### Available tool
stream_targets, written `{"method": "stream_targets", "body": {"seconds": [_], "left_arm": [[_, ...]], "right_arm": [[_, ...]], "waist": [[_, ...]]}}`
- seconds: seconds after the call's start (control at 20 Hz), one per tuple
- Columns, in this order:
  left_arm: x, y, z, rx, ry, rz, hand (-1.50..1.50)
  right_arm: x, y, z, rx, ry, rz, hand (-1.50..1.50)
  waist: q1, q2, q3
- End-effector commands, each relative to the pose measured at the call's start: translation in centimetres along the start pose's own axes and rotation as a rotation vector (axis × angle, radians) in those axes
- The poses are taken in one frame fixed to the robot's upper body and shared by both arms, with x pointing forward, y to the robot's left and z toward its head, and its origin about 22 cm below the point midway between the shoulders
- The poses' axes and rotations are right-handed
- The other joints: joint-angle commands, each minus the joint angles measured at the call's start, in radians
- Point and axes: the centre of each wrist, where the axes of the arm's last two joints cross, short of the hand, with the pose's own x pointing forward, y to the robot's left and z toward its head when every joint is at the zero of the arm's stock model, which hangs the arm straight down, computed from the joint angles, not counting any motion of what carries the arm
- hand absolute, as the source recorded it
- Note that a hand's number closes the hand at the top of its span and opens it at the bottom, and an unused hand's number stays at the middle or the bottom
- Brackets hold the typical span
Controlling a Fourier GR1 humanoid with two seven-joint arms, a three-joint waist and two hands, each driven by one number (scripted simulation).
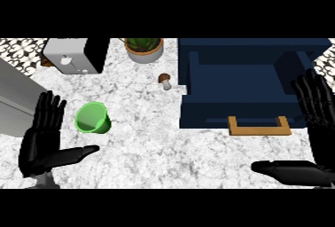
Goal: Pick up the cup, place it into the drawer and close the drawer
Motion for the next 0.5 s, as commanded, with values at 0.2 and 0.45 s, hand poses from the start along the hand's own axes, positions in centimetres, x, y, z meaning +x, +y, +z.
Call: {"method": "stream_targets", "body": {"seconds": [0.2,0.45], "left_arm": [[-5.5,3.1,0.0,0.073,0.074,-0.076,-1.50],[-8.5,1.9,1.3,0.089,0.124,-0.085,-1.50]], "right_arm": [[0.7,1.9,-0.6,-0.016,-0.014,-0.011,-1.50],[-0.4,0.4,0.3,0.008,-0.003,-0.013,-1.50]], "waist": [[-0.001,0.000,0.000],[-0.001,0.000,0.000]]}}
